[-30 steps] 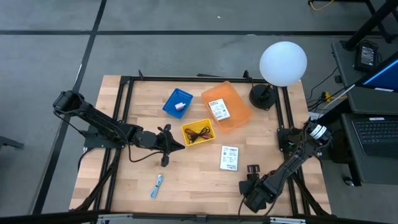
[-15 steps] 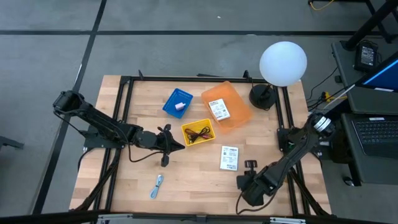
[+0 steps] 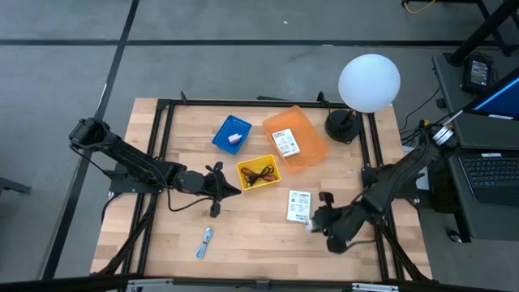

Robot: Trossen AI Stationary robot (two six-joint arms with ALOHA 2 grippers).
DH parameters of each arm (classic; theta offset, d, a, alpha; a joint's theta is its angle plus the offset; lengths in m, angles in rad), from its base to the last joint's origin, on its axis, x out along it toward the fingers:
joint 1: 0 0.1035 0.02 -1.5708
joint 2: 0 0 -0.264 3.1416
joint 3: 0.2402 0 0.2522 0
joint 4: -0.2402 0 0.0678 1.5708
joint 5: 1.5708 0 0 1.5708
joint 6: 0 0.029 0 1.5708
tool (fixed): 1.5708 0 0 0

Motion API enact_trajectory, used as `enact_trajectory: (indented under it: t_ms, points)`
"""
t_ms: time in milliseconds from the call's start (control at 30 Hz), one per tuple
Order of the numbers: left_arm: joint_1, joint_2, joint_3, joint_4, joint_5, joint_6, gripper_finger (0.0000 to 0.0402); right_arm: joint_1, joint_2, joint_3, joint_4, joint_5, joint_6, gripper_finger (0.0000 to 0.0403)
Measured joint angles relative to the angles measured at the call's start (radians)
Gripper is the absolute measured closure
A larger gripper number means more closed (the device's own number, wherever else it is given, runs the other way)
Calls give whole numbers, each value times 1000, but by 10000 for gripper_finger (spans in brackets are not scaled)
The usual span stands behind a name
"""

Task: Pick and place items into bin
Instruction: Put the green charger adapter into the blue bin

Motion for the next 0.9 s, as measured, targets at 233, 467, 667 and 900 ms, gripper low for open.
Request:
enact_trajectory:
  t_ms: [233, 467, 667, 900]
  points:
    - [0, 0, 0, 3, 0, 34, 400, -61, -133, -238, 407, 76, -185, 283]
    - [0, 0, 0, 3, 0, 51, 395, -155, -146, -408, 818, 76, -393, 283]
    - [0, 0, 0, 3, 0, 52, 395, -217, -146, -485, 1000, 40, -448, 283]
    - [0, 0, 0, 3, -9, 90, 393, -278, -146, -512, 1097, 37, -496, 283]
